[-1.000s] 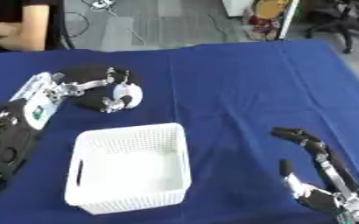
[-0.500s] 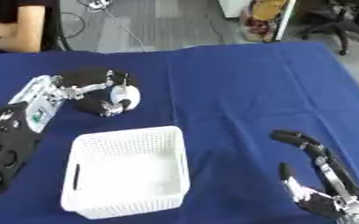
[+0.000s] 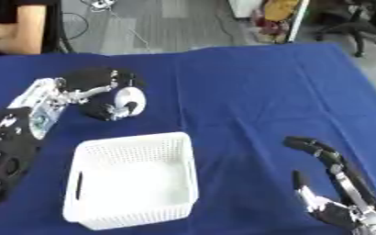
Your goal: Pick up objects on the table and place them in the box.
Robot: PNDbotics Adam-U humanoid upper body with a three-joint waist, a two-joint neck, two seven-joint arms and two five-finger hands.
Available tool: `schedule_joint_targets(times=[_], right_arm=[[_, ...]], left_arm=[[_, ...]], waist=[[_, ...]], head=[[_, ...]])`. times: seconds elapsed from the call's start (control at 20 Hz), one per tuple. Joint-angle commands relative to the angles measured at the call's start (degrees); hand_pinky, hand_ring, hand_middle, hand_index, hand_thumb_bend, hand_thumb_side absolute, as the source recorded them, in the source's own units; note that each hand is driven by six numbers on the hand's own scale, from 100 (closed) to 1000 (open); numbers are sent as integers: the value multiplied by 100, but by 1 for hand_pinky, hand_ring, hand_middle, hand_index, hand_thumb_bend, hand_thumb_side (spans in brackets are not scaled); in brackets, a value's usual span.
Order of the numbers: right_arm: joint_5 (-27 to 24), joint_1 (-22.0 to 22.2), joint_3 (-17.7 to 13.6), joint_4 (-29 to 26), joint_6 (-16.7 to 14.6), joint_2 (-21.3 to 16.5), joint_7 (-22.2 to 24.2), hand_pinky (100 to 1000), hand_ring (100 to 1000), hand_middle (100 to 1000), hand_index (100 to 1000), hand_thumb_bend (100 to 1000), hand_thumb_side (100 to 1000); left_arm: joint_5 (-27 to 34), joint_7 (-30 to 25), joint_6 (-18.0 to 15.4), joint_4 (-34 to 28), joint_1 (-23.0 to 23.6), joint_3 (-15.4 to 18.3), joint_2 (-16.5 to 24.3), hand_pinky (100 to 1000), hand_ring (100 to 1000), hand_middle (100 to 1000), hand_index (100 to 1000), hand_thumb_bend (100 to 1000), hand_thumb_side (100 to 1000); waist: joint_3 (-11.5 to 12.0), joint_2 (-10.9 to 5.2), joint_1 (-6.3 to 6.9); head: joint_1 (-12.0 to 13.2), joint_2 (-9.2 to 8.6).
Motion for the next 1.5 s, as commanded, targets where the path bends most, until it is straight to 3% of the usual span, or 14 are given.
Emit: schedule_joint_targets(times=[0.05,0.4,1.1,1.4,1.5], right_arm=[[-41,-82,4,-127,-70,-90,49,886,884,788,881,100,525],[-65,-153,25,-139,-94,-95,74,886,885,788,881,100,523],[-102,-262,44,-157,-118,-91,124,887,886,788,881,100,528],[-98,-255,38,-157,-120,-92,122,886,886,788,881,100,528],[-94,-252,35,-156,-121,-92,120,886,886,788,881,100,527]], left_arm=[[-114,82,-7,-15,-164,65,75,772,782,834,933,735,855],[-264,19,-6,189,-208,151,101,770,781,846,932,705,847],[-701,-172,166,784,-224,434,159,764,777,860,930,705,932],[-691,-321,163,846,-205,449,183,698,750,852,915,684,910],[-666,-422,168,854,-201,446,191,615,684,811,896,658,879]], waist=[[-35,-37,-2],[-129,52,-18],[-239,200,-19],[-215,195,-27],[-208,192,-28]], head=[[47,-118],[47,-214],[68,-292],[65,-280],[61,-274]])
